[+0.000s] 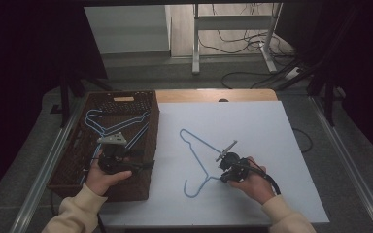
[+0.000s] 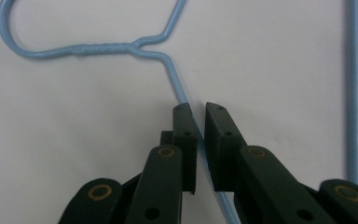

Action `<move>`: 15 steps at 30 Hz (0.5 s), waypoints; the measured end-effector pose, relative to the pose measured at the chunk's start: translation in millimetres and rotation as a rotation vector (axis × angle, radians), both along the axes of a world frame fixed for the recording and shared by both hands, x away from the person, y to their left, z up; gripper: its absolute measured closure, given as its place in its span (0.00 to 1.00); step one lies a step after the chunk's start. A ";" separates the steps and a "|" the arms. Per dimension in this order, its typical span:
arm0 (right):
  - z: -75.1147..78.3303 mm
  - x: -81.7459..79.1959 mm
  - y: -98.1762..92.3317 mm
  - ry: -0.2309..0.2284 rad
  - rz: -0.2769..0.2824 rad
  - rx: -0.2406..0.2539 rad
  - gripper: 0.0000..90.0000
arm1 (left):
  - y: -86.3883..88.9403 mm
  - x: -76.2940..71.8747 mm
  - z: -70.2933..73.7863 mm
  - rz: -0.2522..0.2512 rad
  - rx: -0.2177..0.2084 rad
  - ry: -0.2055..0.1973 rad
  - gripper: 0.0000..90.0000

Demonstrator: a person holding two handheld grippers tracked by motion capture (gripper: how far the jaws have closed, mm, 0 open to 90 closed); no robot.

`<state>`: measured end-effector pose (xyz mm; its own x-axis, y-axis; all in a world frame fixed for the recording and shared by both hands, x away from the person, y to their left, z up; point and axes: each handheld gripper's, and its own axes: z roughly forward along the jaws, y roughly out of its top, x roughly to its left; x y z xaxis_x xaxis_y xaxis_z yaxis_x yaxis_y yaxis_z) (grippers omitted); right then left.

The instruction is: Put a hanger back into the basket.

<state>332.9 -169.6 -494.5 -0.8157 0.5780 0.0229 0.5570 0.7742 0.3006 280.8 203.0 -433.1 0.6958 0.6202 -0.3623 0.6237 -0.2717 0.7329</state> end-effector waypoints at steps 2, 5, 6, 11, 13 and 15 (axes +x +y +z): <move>0.2 1.8 -3.8 0.002 -0.045 0.006 0.92 | 0.4 0.1 0.1 -0.002 0.003 -0.001 0.31; 0.8 3.1 -6.3 -0.012 -0.094 -0.006 0.92 | 0.3 0.2 -0.1 0.001 -0.001 0.001 0.31; 0.8 3.1 -6.3 -0.012 -0.094 -0.006 0.92 | 0.3 0.2 -0.1 0.001 -0.001 0.001 0.31; 1.0 3.3 -4.7 -0.018 -0.066 -0.010 0.90 | 0.8 0.0 0.4 0.001 -0.001 0.002 0.31; 2.0 6.8 -2.7 -0.020 -0.062 0.019 0.87 | 0.7 0.1 0.5 0.002 -0.004 0.001 0.31; 3.4 12.2 2.6 -0.033 -0.054 0.041 0.87 | 0.6 0.1 0.8 0.002 -0.004 0.000 0.31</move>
<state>345.1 -167.0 -491.1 -0.7837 0.6207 0.0217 0.5875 0.7295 0.3502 281.0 203.6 -432.2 0.6949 0.6200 -0.3642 0.6239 -0.2680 0.7341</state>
